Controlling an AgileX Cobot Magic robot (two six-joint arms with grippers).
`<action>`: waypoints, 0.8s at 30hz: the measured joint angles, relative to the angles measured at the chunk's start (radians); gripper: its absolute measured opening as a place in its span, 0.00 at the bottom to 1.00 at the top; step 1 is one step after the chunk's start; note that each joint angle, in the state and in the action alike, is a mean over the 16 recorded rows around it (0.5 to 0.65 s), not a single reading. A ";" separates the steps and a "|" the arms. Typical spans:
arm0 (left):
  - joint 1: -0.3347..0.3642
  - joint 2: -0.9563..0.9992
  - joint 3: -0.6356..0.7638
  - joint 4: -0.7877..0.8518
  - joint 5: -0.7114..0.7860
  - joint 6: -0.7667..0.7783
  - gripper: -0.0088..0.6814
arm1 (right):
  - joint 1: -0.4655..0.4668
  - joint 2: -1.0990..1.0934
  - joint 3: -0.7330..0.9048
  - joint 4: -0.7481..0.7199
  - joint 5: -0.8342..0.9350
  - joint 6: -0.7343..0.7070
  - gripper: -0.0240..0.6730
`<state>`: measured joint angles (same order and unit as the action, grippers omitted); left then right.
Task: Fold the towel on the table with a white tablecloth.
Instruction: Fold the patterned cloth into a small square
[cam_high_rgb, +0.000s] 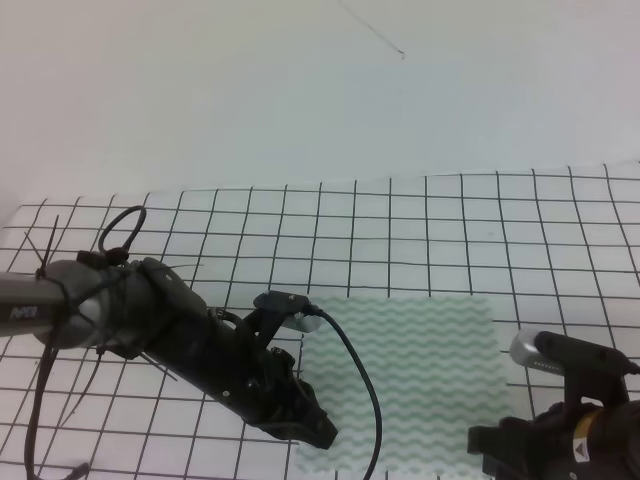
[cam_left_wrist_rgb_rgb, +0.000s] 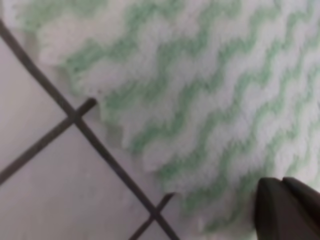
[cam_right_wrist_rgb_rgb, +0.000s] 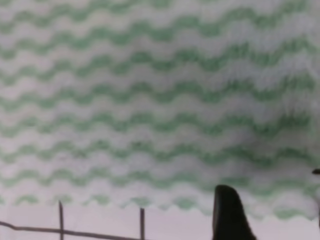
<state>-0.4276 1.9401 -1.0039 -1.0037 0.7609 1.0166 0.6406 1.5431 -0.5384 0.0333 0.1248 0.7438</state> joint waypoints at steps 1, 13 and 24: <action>0.000 0.000 0.000 0.001 0.000 0.000 0.01 | 0.000 0.006 0.000 0.000 -0.006 0.000 0.56; 0.000 0.000 0.000 0.002 -0.001 0.000 0.01 | 0.000 0.053 -0.001 0.002 -0.096 0.008 0.56; 0.000 0.000 0.000 0.002 -0.002 0.000 0.01 | 0.000 0.039 -0.001 0.004 -0.201 0.013 0.55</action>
<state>-0.4276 1.9401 -1.0039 -1.0014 0.7593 1.0166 0.6406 1.5824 -0.5394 0.0371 -0.0762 0.7568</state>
